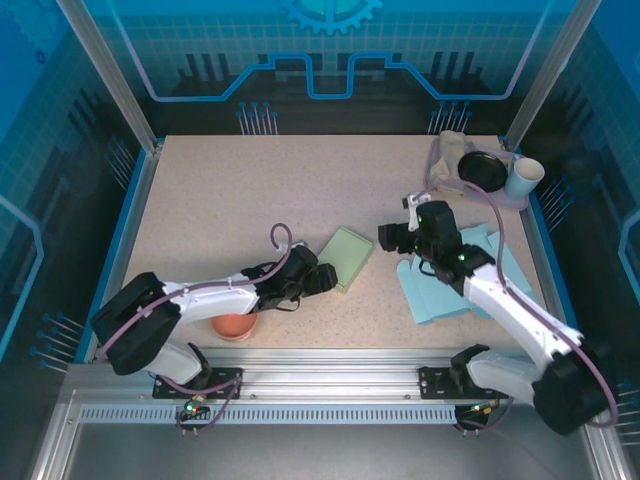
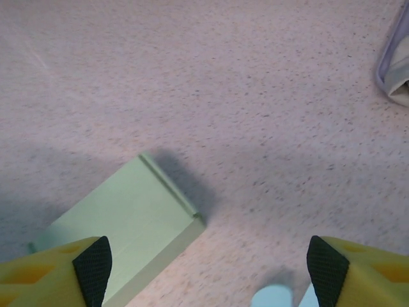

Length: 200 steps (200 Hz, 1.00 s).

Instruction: Fold the paper box

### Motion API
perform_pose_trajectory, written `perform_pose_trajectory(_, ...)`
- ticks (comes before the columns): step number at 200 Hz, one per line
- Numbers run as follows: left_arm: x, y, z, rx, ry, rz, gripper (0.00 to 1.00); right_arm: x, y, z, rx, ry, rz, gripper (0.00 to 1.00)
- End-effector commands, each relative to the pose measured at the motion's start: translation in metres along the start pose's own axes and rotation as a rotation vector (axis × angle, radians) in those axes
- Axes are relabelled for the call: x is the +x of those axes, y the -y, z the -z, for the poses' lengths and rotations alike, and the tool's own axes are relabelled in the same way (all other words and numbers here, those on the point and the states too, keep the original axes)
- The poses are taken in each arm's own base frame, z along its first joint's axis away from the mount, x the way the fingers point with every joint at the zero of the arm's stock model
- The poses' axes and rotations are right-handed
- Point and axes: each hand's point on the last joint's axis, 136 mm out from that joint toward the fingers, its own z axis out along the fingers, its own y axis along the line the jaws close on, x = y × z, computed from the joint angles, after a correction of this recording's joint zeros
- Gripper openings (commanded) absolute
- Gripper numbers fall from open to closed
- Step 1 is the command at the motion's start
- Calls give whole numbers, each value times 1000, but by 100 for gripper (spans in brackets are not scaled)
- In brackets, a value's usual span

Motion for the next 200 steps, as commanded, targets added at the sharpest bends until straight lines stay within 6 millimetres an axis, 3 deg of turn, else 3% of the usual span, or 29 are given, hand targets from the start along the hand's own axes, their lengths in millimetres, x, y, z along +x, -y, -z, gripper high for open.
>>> perform_pose_trajectory(1, -4, 13, -13, 23, 12, 39, 82, 3, -18, -26, -160, -76, 98, 81)
perform_pose_trajectory(6, -4, 15, -16, 24, 9, 43, 82, -6, -22, -30, -182, -67, 104, 81)
perform_pose_trajectory(16, -3, 17, -22, 27, 3, 49, 81, -5, -25, -44, -210, -90, 107, 81)
perform_pose_trajectory(44, -4, 22, -35, 29, 0, 71, 80, 11, -30, -85, -249, -207, 106, 76)
perform_pose_trajectory(75, -7, 21, -41, 7, 8, 72, 79, 23, -26, -114, -233, -267, 116, 74)
perform_pose_trajectory(134, -18, 32, -27, 52, 56, 104, 78, 16, -18, -138, -210, -315, 97, 76)
perform_pose_trajectory(200, -22, 41, -35, 90, 71, 141, 78, 45, -19, -161, -232, -427, 57, 75)
